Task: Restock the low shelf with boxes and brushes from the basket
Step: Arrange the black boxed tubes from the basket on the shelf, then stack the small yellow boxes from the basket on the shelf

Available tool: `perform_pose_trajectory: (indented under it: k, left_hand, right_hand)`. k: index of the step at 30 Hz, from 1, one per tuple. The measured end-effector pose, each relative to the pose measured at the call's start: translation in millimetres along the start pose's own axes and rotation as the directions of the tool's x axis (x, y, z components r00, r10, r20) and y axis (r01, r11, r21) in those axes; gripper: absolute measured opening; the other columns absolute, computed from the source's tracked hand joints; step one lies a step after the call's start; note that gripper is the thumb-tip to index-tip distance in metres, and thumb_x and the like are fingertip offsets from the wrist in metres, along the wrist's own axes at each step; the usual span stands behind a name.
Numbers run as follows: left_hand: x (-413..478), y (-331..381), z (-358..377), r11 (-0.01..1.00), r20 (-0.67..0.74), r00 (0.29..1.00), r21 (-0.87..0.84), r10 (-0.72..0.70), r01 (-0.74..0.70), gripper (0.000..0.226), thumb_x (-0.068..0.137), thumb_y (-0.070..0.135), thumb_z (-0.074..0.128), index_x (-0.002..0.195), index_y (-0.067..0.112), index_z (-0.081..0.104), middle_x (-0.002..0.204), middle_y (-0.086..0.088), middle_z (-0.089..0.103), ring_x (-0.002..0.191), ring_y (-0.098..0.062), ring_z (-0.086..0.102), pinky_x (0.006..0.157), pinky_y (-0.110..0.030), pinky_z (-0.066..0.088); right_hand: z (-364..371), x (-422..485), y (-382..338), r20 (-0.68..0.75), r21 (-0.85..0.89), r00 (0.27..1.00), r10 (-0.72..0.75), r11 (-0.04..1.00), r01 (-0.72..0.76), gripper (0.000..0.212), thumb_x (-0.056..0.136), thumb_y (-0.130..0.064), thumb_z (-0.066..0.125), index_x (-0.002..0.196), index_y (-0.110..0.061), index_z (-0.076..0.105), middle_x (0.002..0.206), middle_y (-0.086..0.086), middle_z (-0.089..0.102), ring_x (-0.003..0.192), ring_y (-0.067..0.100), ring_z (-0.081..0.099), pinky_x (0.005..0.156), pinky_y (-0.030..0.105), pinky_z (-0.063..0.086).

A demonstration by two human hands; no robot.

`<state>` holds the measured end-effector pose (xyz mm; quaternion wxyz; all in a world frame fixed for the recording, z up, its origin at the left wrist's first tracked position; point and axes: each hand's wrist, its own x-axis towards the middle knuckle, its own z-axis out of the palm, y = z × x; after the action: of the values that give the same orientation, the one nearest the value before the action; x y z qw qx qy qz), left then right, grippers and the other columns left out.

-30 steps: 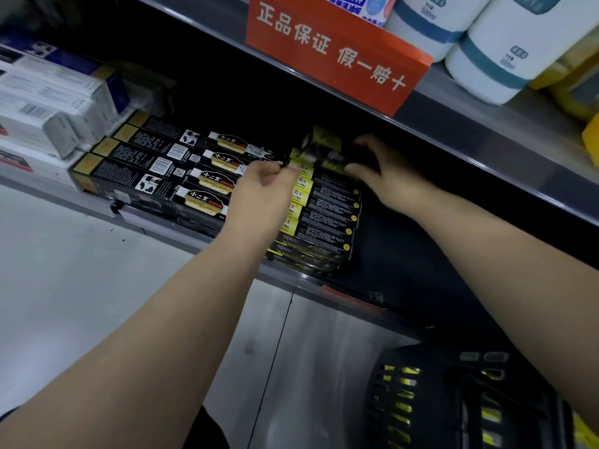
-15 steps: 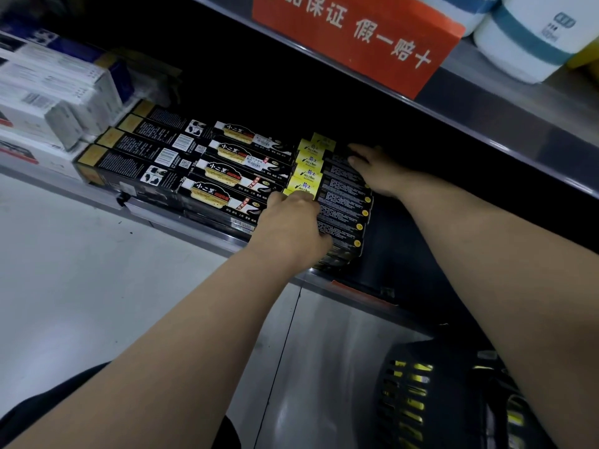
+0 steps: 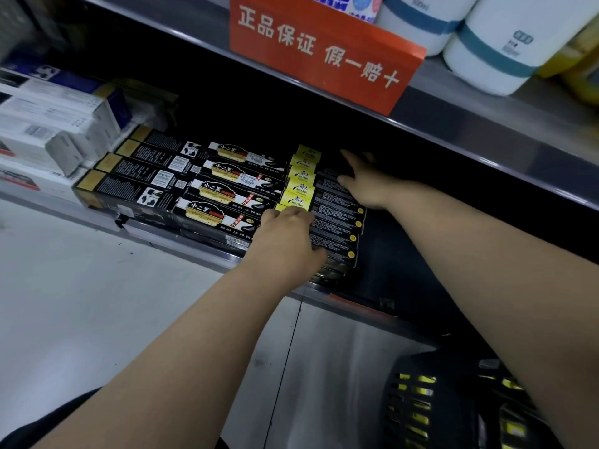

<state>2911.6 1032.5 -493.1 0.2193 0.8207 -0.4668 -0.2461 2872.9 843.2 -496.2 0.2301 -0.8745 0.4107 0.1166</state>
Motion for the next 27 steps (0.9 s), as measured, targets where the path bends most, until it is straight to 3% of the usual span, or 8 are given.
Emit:
perform_pose_trajectory:
  k: [3,7,10,13,17,22,24,27]
  left_hand:
    - [-2,13,-4,0.993,-0.045,0.999,-0.121,0.008,-0.013,0.049,0.089,0.030,0.056,0.136,0.018,0.045,0.137,-0.002,0.048,0.127,-0.024,0.033,0.101,-0.030,0.029]
    - [-13,44,-9,0.949,-0.110,0.993,-0.308,0.033,-0.065,0.041,0.087,0.028,0.059,0.127,0.019,0.052,0.122,0.003,0.060,0.115,-0.014,0.053,0.091,-0.028,0.045]
    - [-32,76,-12,0.928,-0.120,0.990,-0.356,0.075,-0.114,0.031,0.086,0.030,0.061,0.115,0.020,0.057,0.113,0.006,0.063,0.107,-0.009,0.057,0.091,-0.028,0.046]
    - [-61,108,-13,0.904,-0.132,0.973,-0.363,0.189,-0.225,0.024,0.085,0.030,0.063,0.107,0.020,0.060,0.107,0.008,0.064,0.101,-0.001,0.055,0.088,-0.016,0.041]
    - [-106,146,-3,0.873,-0.134,0.925,-0.306,0.355,-0.380,0.025,0.085,0.032,0.063,0.108,0.022,0.061,0.105,0.011,0.063,0.098,0.001,0.052,0.085,-0.014,0.038]
    - [-143,175,28,0.833,-0.068,0.836,-0.066,0.545,-0.549,0.028,0.087,0.037,0.059,0.112,0.024,0.060,0.110,0.010,0.060,0.107,-0.007,0.047,0.093,-0.014,0.028]
    - [-151,186,36,0.803,-0.046,0.802,0.053,0.596,-0.594,0.027,0.085,0.036,0.062,0.109,0.023,0.063,0.111,0.008,0.062,0.113,-0.009,0.048,0.105,-0.012,0.012]
    - [-163,204,46,0.786,0.012,0.790,0.100,0.613,-0.611,0.027,0.088,0.037,0.058,0.112,0.026,0.062,0.114,0.010,0.061,0.114,-0.006,0.048,0.109,-0.012,0.000]
  right_hand:
    - [-13,-35,-13,0.055,-0.148,0.998,-0.038,0.988,0.046,0.061,0.096,-0.030,0.049,0.148,-0.019,0.020,0.155,0.013,0.015,0.139,0.029,0.026,0.107,0.031,0.028]
    - [-34,-108,-10,0.097,-0.181,0.981,-0.165,0.967,0.181,0.037,0.092,-0.029,0.055,0.128,-0.023,0.050,0.131,0.005,0.046,0.117,0.023,0.047,0.092,0.028,0.040]
    - [-46,-166,11,-0.033,-0.120,0.965,-0.259,0.960,0.253,0.029,0.091,-0.020,0.055,0.120,-0.020,0.057,0.121,0.003,0.053,0.114,0.021,0.049,0.097,0.031,0.039]
    - [-57,-220,41,-0.176,0.032,0.942,-0.284,0.955,0.294,0.026,0.088,-0.016,0.060,0.112,-0.024,0.060,0.111,-0.008,0.055,0.110,0.012,0.049,0.095,0.023,0.038]
    - [-52,-276,82,-0.303,0.268,0.913,-0.273,0.895,0.356,0.035,0.083,-0.006,0.064,0.096,-0.037,0.057,0.102,-0.019,0.053,0.103,-0.002,0.051,0.090,0.010,0.040]
    - [-28,-313,142,-0.452,0.289,0.862,-0.230,0.876,0.385,0.043,0.082,-0.001,0.065,0.093,-0.041,0.054,0.100,-0.020,0.051,0.098,-0.005,0.052,0.082,0.011,0.043]
    - [-14,-325,170,-0.427,0.331,0.888,-0.170,0.885,0.328,0.037,0.082,0.000,0.064,0.090,-0.035,0.056,0.097,-0.016,0.052,0.095,0.000,0.055,0.083,0.017,0.045]
    - [8,-345,219,-0.227,0.441,0.973,0.031,0.894,0.075,0.026,0.083,0.002,0.063,0.089,-0.024,0.059,0.097,-0.002,0.057,0.092,0.014,0.059,0.081,0.019,0.045]
